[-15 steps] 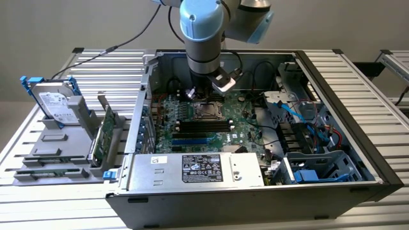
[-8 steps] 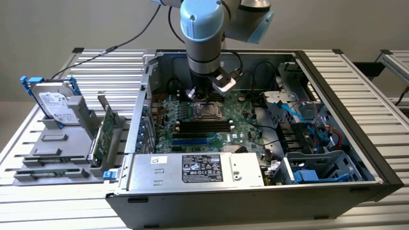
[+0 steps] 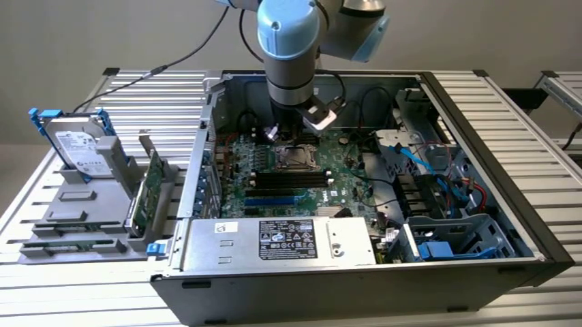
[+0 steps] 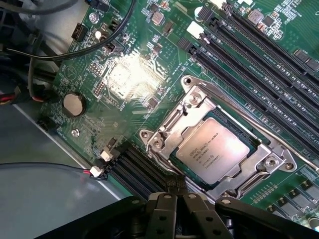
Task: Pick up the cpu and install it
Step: 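Install the first cpu locking lever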
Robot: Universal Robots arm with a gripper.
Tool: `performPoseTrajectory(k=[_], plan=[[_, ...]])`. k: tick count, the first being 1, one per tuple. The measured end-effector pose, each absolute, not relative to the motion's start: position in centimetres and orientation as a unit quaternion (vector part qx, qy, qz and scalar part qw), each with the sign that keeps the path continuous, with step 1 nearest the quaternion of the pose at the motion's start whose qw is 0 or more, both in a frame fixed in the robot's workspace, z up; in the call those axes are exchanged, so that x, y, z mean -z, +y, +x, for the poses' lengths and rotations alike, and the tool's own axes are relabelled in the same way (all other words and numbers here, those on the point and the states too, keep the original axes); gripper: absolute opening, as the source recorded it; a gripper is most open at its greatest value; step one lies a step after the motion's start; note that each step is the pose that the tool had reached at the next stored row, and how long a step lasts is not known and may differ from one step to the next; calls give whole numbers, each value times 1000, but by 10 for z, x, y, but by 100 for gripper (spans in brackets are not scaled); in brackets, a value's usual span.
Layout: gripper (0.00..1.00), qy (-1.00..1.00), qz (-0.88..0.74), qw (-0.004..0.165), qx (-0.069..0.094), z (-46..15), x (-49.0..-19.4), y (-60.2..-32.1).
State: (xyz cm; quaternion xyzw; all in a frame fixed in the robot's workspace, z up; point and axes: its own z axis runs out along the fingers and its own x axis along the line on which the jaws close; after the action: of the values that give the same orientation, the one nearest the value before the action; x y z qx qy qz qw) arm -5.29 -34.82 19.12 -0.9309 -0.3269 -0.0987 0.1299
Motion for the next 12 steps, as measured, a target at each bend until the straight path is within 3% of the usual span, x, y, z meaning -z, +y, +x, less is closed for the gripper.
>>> performPoseTrajectory(k=[12], plan=[[11,-342,-925,132,97,-53,-194,-347]])
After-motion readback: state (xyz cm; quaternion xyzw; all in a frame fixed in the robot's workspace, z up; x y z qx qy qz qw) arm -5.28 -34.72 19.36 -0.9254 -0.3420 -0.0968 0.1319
